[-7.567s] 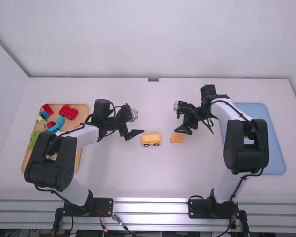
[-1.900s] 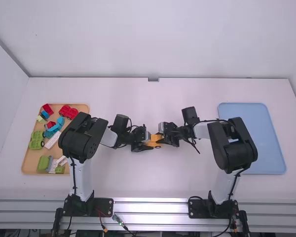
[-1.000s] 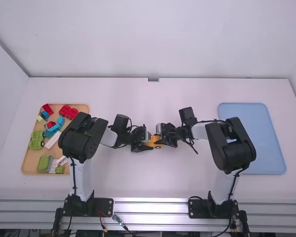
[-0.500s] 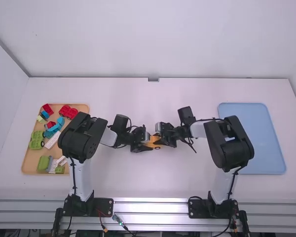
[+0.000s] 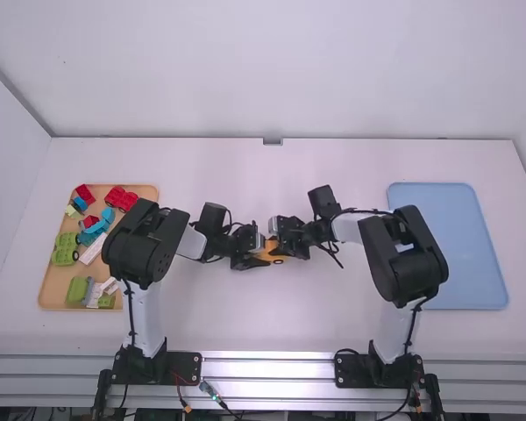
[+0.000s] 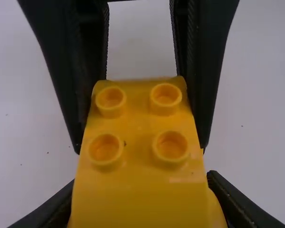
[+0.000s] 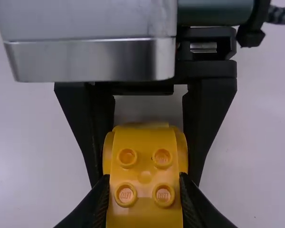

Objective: Assemble lego blocks to make yellow taxi

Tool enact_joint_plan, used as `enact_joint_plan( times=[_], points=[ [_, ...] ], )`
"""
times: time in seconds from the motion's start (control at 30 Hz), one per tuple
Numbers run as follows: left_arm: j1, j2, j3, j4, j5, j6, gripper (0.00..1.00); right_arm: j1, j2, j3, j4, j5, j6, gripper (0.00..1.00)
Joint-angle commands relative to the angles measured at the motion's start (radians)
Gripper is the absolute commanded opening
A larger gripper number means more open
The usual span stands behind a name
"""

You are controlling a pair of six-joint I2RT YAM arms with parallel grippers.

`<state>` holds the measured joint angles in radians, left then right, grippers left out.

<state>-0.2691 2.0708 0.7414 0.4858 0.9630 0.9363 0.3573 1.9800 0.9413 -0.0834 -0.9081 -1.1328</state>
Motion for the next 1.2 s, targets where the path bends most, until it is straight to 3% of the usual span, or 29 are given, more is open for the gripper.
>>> enact_joint_plan(
  times=[0.0,0.13,0.43,0.7,1.03,1.17],
  points=[
    [-0.018,0.01,-0.011,-0.006,-0.063,0.022,0.31,0.021,0.037,-0.026,-0.011,0.163,0.022,0.0],
    [-0.018,0.01,-0.011,-0.002,-0.063,0.023,0.29,0.025,0.037,-0.035,-0.005,0.275,0.063,0.0],
    [-0.018,0.01,-0.011,0.001,-0.064,0.022,0.28,0.022,0.037,-0.039,0.001,0.288,0.06,0.01],
    [-0.018,0.01,-0.011,-0.002,-0.064,0.022,0.27,-0.014,0.036,-0.016,-0.009,0.121,0.023,0.42],
    [-0.018,0.01,-0.011,-0.003,-0.064,0.023,0.26,-0.061,0.034,0.018,-0.048,-0.071,-0.058,0.5],
    [-0.019,0.01,-0.011,-0.003,-0.064,0.023,0.26,-0.078,0.034,0.038,-0.053,-0.238,-0.14,0.55]
  ],
)
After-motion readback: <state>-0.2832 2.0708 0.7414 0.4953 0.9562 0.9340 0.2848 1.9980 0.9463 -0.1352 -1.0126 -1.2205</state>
